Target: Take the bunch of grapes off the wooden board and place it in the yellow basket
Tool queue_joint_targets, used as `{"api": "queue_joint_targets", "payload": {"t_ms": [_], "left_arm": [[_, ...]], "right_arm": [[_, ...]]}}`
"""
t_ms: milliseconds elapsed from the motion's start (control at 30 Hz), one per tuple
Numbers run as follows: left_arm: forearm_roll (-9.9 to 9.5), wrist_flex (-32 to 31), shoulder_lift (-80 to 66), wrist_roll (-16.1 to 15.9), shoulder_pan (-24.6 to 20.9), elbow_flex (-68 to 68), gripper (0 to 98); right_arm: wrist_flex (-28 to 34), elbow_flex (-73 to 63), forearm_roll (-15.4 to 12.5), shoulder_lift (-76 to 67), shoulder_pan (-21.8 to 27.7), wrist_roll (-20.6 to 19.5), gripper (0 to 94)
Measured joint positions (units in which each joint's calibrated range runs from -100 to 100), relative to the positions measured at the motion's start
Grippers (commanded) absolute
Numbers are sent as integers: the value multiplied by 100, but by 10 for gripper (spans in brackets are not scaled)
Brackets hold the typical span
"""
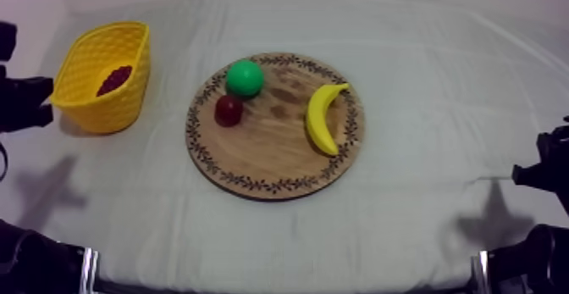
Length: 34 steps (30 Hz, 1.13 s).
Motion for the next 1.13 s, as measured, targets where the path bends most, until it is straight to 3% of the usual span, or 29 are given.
{"api": "queue_joint_targets", "payload": {"t_ms": [167,400,700,1000,1133], "left_arm": [[-259,-113,-991,411,-34,777,5],[-561,-162,-2258,609,7,1865,0],[-558,-92,-3233,391,193,2314,0],[-544,-63,-3319,988,238,2399,0],[-527,-380,-3319,1265,238,2561,0]], "right_arm": [[0,0,0,0,0,0,3],[0,0,0,0,0,0,3],[0,0,0,0,0,0,3],[0,0,0,0,0,0,3],[0,0,0,0,0,0,3]]}}
